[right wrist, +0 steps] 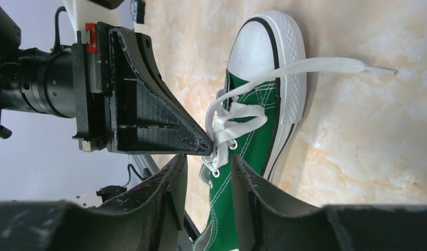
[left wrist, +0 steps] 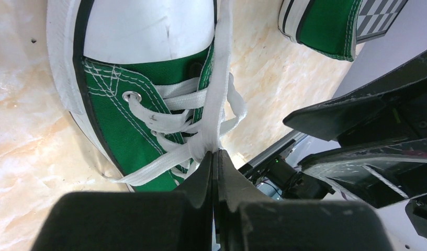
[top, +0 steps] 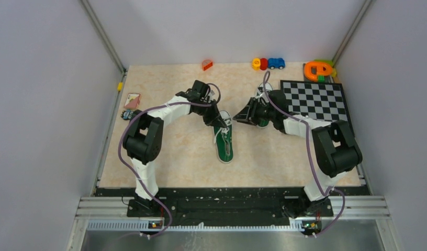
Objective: Tie the shoes
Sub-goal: Wrap the shoelace around the shoelace.
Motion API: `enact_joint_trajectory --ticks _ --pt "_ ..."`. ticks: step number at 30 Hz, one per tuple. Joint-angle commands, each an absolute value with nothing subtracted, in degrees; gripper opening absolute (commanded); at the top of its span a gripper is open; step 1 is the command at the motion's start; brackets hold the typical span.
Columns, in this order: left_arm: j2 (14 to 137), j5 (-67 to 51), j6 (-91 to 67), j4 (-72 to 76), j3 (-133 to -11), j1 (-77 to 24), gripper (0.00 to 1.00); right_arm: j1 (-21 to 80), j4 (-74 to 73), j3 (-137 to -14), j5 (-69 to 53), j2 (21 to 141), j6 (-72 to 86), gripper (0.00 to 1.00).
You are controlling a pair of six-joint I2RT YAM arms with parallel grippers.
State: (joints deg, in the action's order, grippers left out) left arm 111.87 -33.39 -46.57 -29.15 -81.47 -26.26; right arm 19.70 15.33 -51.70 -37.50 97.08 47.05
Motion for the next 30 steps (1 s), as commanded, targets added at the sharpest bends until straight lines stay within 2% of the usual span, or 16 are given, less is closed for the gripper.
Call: enact_joint_trajectory --ticks 1,9,18,30 --pt "109.8 -33.9 -46.1 -29.0 -81.6 -26.4 0.0 19.7 13.2 -51.4 -38.8 94.6 42.2 0.34" --pt "109.3 -34.4 -45.9 -28.9 -81.2 -26.3 0.0 22.4 12.6 -55.1 -40.6 99.0 40.8 0.31" --pt "109.0 -34.3 -46.0 -29.1 -80.5 -26.0 0.0 24.5 11.3 -58.1 -41.3 102.9 40.1 0.23" --pt "108.8 -34.6 -46.2 -28.9 -80.0 -25.8 0.0 25.6 10.6 -59.0 -41.8 105.0 39.5 0.23"
